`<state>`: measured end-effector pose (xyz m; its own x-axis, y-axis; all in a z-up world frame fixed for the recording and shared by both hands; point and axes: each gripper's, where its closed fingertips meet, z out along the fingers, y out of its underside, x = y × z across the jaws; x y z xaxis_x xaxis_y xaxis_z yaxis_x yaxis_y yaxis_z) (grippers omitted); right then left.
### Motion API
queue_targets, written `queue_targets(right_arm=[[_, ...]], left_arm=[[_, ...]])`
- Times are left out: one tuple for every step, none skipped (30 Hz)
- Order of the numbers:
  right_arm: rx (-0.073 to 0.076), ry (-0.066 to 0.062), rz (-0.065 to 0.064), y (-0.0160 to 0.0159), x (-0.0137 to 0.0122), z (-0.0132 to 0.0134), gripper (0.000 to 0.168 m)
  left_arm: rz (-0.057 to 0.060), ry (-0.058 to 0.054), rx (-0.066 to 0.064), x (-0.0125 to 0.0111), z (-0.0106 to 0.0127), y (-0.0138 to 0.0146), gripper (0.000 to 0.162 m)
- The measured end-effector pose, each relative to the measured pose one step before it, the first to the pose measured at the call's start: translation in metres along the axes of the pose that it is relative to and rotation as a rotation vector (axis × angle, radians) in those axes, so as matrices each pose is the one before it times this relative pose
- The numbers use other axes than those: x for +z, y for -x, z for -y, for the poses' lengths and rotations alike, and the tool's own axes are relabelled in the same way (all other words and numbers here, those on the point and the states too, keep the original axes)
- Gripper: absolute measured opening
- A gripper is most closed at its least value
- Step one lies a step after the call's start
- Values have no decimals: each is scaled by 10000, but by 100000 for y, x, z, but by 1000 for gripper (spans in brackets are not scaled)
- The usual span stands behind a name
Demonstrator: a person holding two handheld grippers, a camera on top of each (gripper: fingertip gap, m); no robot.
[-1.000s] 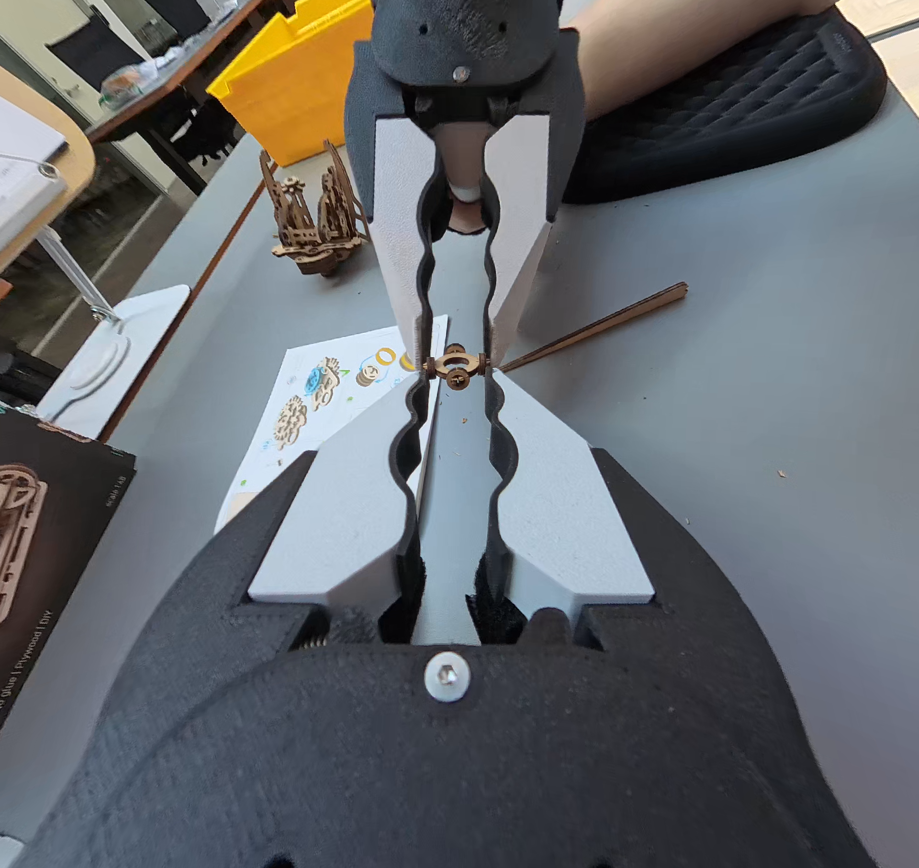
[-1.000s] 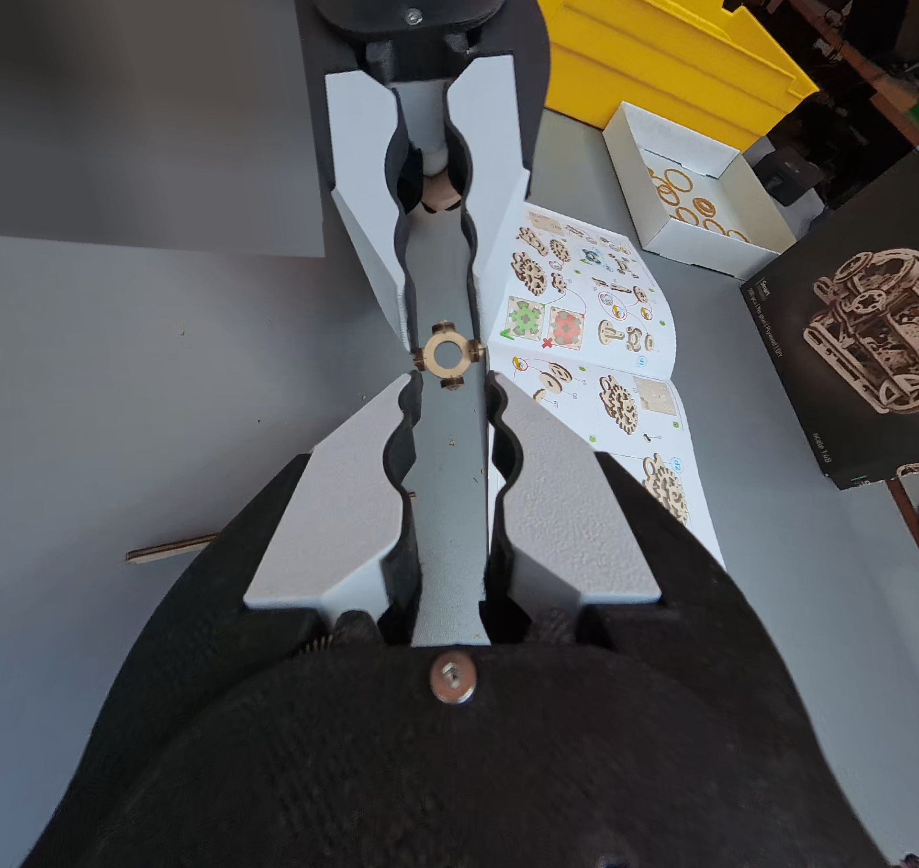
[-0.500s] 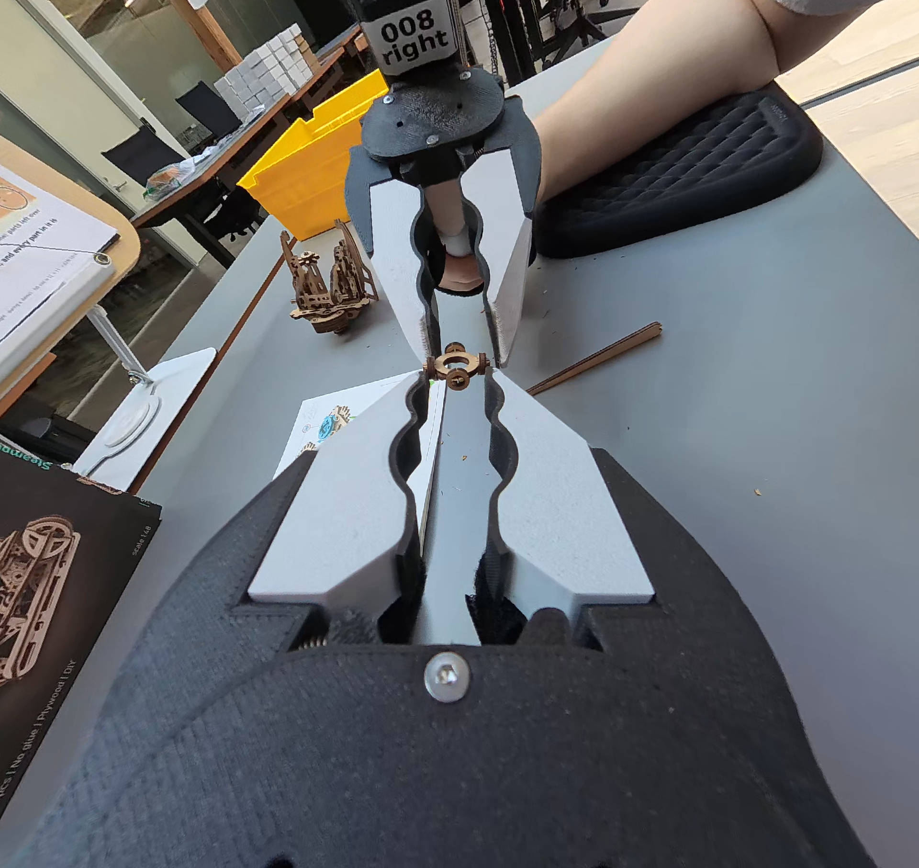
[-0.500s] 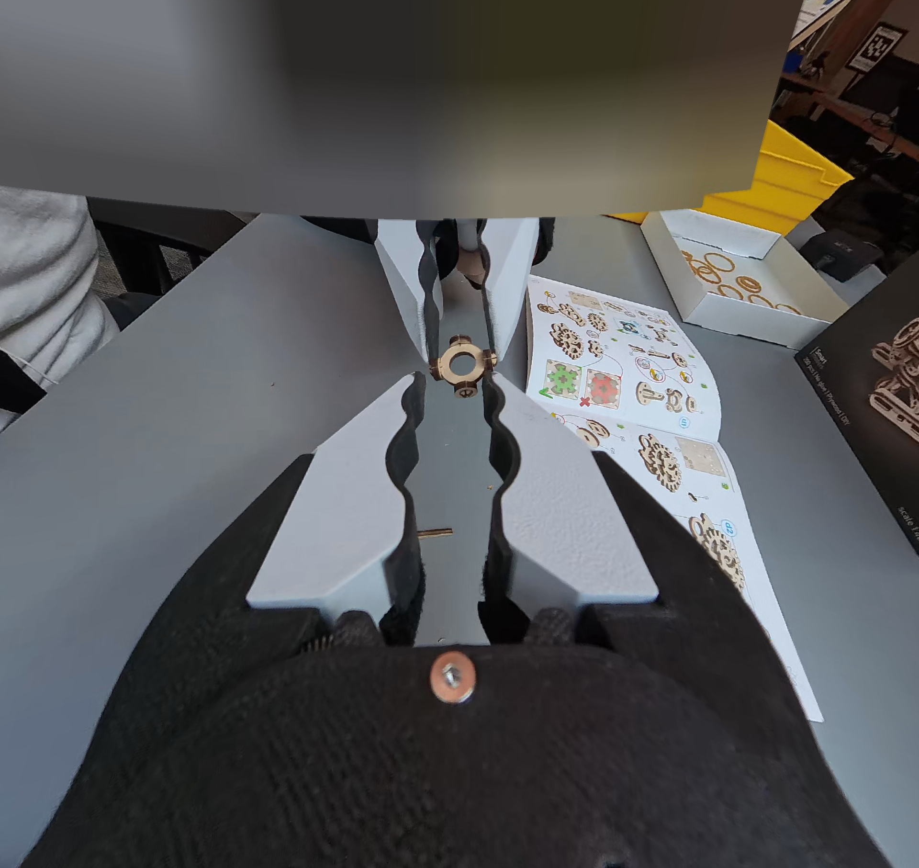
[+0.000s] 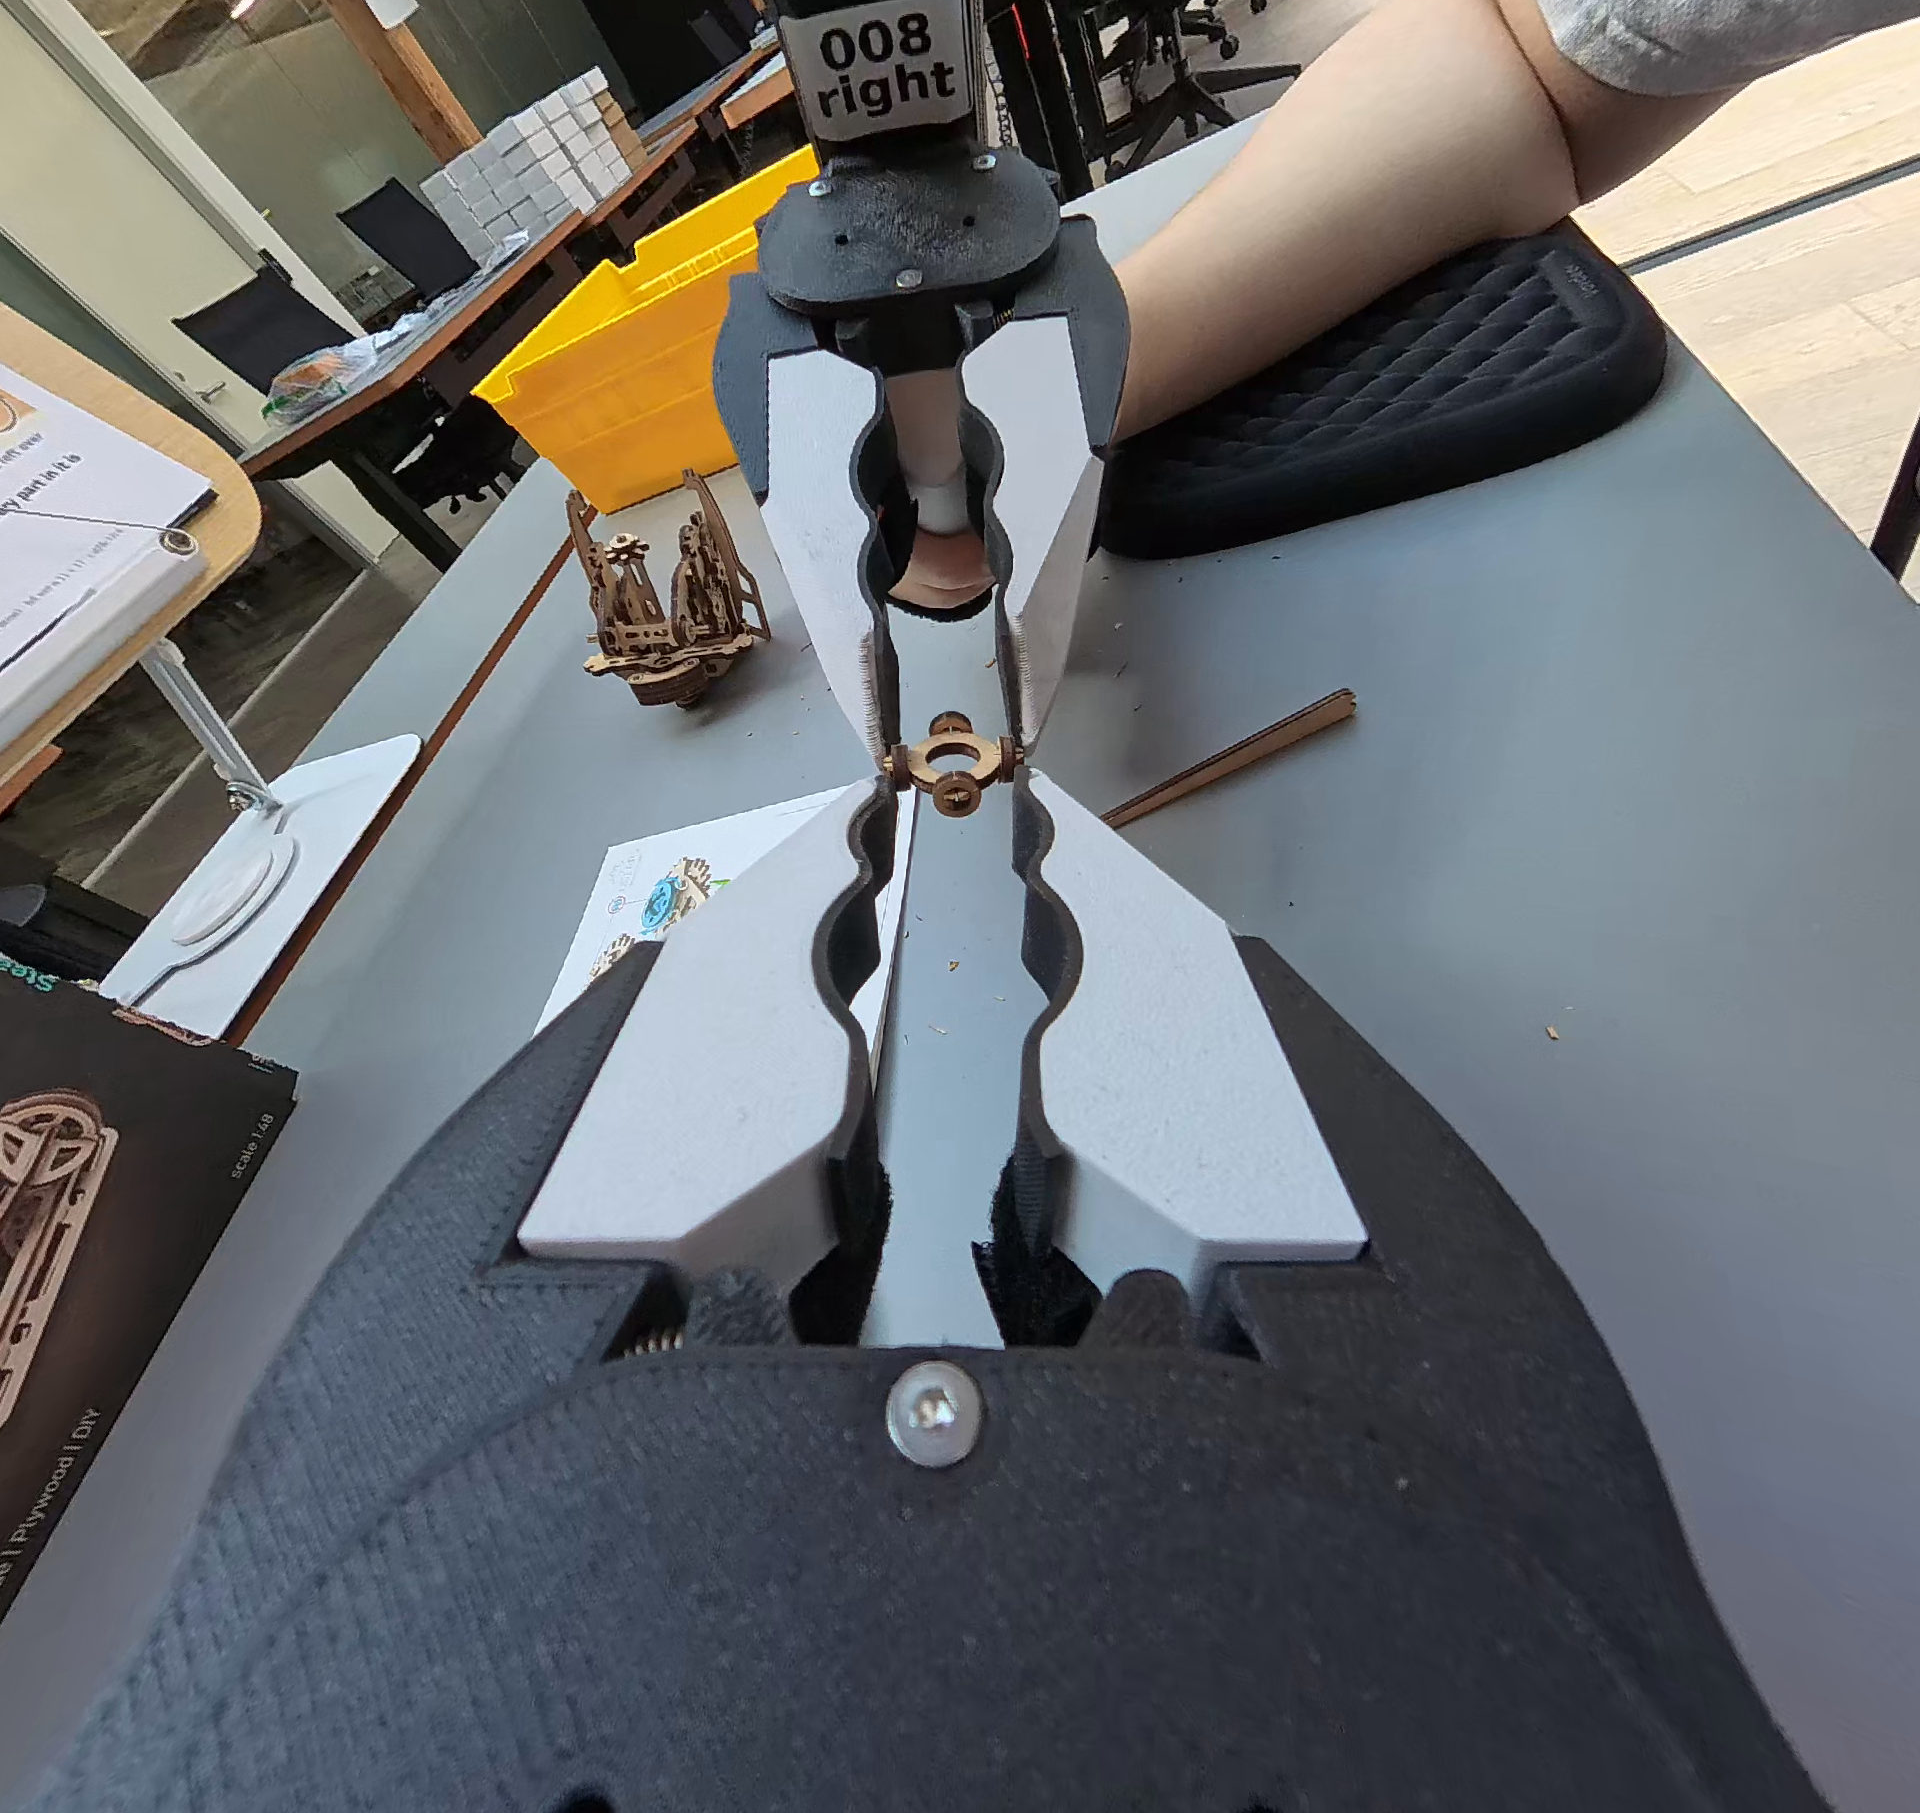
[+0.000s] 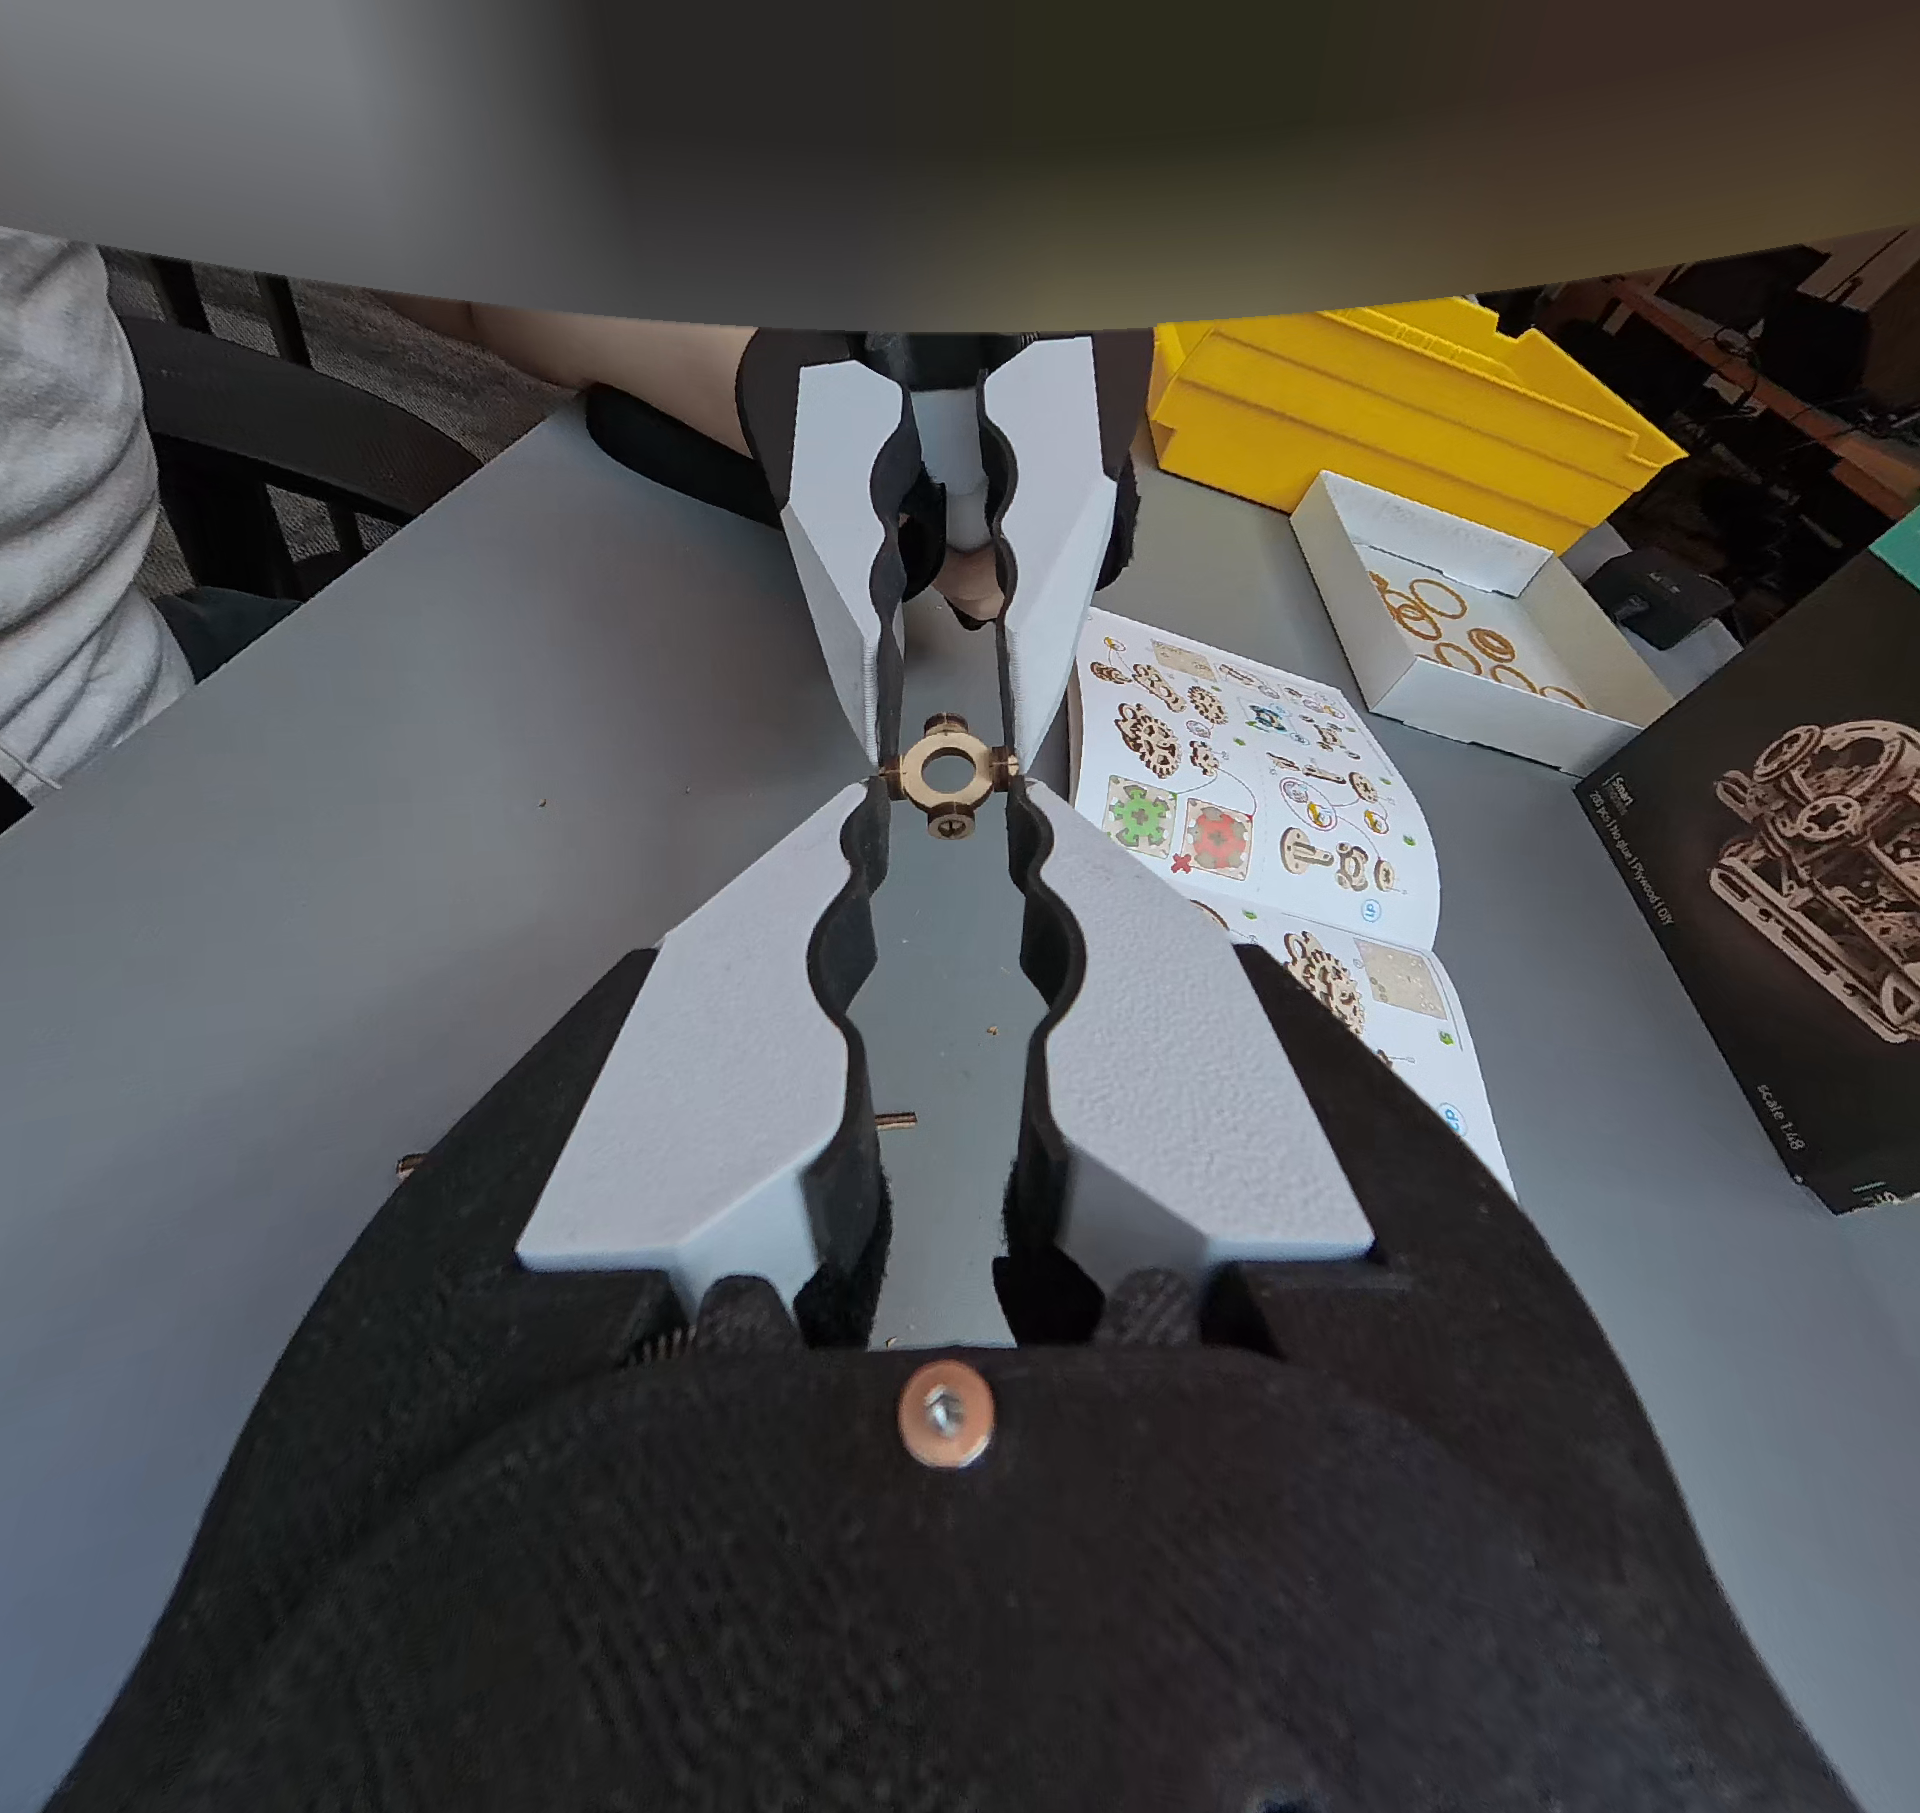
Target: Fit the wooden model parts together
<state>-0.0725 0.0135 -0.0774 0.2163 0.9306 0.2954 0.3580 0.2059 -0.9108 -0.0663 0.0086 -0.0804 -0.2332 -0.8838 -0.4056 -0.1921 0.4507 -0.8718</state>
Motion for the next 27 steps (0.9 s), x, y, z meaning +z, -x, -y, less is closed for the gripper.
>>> queue_targets(right_arm=[[-18,8,25,58,-11,65,21],[-48,14,-25,15,-21,70,21],[-85,18,-19,34,-3,74,21],[-39,19,17,65,-7,54,20],[-9,-17,-14,-6,3,61,20],[39,-30,-4,-30,-9,36,20],[80,-33,-18,-89,-10,5,20],[101,-64,-32,-119,-16,22,21],[163,-34,17,-111,10,-14,21],[281,13,67,-133,-8,-89,21],[323,37,18,-271,-61,-157,22],[367,-86,-110,-464,-90,39,31],[364,-153,-109,-440,-121,211,33],[334,-126,-251,-579,-122,273,33],[256,-48,-436,-731,-74,225,33],[234,36,-628,-894,-6,125,33],[212,156,-735,-896,80,-43,33],[213,180,-775,-808,149,-99,33],[255,128,-649,-547,184,-83,33],[271,39,-267,59,236,-6,33],[282,20,-105,303,267,-6,33],[297,84,-168,185,241,-90,33],[196,48,5,404,242,-67,33],[90,82,-34,254,192,-106,33],[-60,59,-227,-137,87,-55,30],[-157,5,-298,-371,-13,9,30],[-127,-92,-279,-448,-108,169,30]], left_arm=[[-33,-26,-27,-2,52,-38,20],[-19,-22,-25,-14,44,-19,20],[-28,-29,-27,-21,47,-26,20],[-49,-25,-42,-30,56,-50,20],[-13,-21,-32,-24,52,9,19],[21,-12,-9,-10,37,41,19],[64,2,11,-1,15,83,20],[89,0,26,-7,7,122,20],[83,15,17,-1,-1,116,20],[147,63,25,32,-71,186,20],[275,118,92,39,-164,340,20],[330,183,204,33,-245,396,20],[368,228,240,26,-290,430,20],[393,210,178,31,-259,481,20],[353,191,102,30,-222,449,20],[377,205,61,27,-226,512,20],[409,236,66,27,-285,561,20],[373,279,105,72,-324,473,20],[333,283,166,98,-308,365,20],[340,294,210,125,-306,310,20],[274,319,234,173,-311,179,20],[264,344,233,203,-343,141,20],[258,282,248,183,-229,110,20],[275,225,257,133,-114,148,20],[285,183,249,93,-21,173,20],[249,135,228,85,73,124,20],[269,124,201,61,118,167,20]])
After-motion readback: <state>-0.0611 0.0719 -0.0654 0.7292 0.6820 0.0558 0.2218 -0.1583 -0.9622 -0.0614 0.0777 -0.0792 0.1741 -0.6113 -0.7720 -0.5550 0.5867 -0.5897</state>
